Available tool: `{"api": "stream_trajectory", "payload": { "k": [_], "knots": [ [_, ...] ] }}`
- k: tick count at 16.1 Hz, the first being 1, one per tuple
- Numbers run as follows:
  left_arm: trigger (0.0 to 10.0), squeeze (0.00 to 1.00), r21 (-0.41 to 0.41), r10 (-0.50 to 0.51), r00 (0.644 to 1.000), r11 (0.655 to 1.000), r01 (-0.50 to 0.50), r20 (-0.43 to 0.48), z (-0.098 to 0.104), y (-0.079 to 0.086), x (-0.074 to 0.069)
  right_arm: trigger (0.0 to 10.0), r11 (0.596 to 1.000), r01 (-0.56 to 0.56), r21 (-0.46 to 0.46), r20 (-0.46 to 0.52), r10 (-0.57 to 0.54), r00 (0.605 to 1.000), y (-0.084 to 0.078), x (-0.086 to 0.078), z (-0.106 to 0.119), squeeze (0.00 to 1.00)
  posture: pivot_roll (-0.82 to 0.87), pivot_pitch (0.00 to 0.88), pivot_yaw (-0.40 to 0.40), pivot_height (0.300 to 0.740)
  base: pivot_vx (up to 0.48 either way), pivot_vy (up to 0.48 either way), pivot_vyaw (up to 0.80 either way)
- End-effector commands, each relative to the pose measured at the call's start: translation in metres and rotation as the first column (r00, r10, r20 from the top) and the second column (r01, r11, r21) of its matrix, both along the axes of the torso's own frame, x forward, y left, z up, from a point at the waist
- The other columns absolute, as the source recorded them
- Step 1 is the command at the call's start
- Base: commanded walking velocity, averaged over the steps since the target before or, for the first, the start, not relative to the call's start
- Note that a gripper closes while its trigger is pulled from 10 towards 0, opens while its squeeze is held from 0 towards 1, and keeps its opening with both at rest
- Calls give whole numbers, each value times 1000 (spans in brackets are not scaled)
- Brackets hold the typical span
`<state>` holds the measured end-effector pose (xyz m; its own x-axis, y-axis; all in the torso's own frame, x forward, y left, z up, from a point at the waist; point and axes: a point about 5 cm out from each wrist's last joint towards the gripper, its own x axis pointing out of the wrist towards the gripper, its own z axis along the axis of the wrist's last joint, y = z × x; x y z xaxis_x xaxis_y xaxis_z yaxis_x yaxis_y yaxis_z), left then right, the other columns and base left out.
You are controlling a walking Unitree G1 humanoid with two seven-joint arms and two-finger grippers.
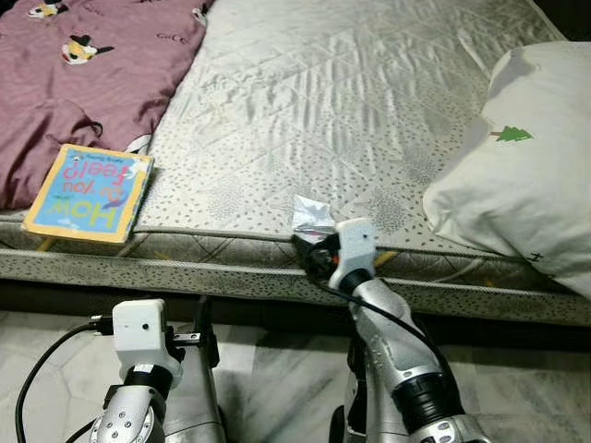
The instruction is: Clean up the room
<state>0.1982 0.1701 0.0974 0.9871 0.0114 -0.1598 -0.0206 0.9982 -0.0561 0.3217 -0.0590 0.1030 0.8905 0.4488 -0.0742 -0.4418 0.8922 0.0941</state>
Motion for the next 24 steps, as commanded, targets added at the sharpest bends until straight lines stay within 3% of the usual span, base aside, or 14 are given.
{"api": "stream_trajectory", "payload": {
  "k": [1, 5, 8, 13, 18, 24],
  "knots": [
    [10000, 0, 1, 2, 1000, 1000, -2, -19, -1, -1, -3, 10000, 998, -63, 30, -20, 64, 998, 10, -5, -2, 0, 171, 230, -43, 506, 0, 0, 0],
    [10000, 0, -9, 0, 1000, 1000, 0, -21, -2, -4, -1, 10000, 996, -92, 15, -12, 92, 996, 29, -2, 4, 0, 167, 221, -48, 506, 0, 0, 0],
    [10000, 0, -1, -2, 1000, 1000, 2, -15, 0, -6, -2, 10000, 1000, -19, -23, 53, 20, 998, 42, 14, 21, 0, 183, 224, -53, 506, 0, 0, 0],
    [10000, 0, 9, 9, 1000, 1000, -9, -29, 3, -8, -17, 10000, 998, 24, -62, 140, -15, 990, 47, 20, 31, 0, 195, 270, -64, 506, 0, 0, 0],
    [10000, 0, -3, 19, 998, 1000, -19, -58, 8, -10, -34, 10000, 988, 6, -151, 143, 16, 990, 57, 21, 24, 0, 213, 328, -63, 506, 0, 0, 0],
    [10000, 0, -12, 26, 995, 1000, -28, -94, 9, -11, -44, 10000, 953, 117, -280, 275, -37, 961, 59, 38, 43, 0, 225, 353, -64, 506, 0, 0, 0]
  ]
}}
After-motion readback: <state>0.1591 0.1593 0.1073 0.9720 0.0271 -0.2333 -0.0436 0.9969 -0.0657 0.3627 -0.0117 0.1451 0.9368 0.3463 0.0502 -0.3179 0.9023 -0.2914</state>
